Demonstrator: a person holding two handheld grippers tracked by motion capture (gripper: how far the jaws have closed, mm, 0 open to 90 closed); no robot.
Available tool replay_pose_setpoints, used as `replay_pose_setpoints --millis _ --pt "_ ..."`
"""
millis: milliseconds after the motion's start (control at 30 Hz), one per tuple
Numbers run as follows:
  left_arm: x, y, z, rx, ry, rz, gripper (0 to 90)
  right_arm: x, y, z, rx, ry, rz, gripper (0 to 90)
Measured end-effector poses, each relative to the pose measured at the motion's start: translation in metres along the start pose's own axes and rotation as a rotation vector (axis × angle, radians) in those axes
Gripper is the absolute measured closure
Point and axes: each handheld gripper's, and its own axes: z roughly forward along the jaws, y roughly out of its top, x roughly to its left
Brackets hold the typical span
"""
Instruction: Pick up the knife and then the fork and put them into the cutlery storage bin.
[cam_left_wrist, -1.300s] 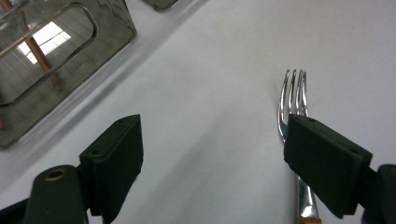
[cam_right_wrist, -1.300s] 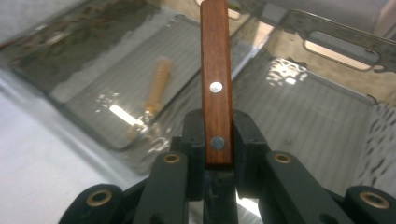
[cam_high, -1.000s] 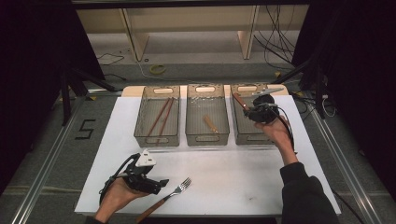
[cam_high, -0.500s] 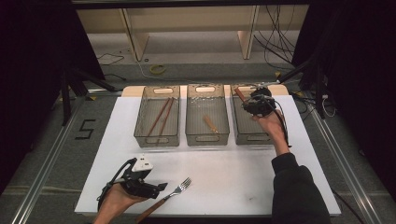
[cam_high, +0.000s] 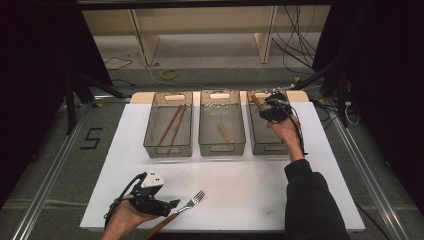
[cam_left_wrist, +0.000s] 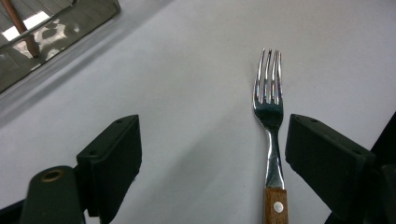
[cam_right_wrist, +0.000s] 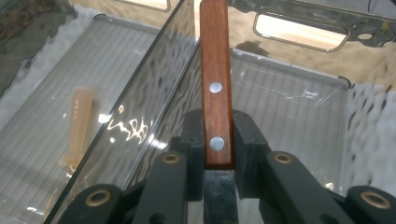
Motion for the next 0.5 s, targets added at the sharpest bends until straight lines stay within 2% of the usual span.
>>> replay_pose_setpoints --millis 133,233,333,433,500 --pt "-0.002 0.000 0.002 0.005 -0.005 0.005 18.0 -0.001 0.002 0.008 0.011 -0.002 0.019 74.9" --pt "-0.001 0.000 0.002 0.008 -0.003 0.007 18.0 -0.001 0.003 0.010 0.021 0.013 0.040 58.2" --pt "0.000 0.000 0.002 0.010 -0.004 0.001 18.2 0.002 0.005 0.004 0.003 0.014 0.017 56.8" --pt "0.001 0.000 0.001 0.018 -0.004 -0.003 18.3 0.003 0.005 -0.004 -0.013 0.026 0.016 50.4" --pt "0.001 0.001 0.000 0.031 -0.005 -0.004 18.6 0.006 0.003 -0.010 -0.017 0.040 -0.001 47.9"
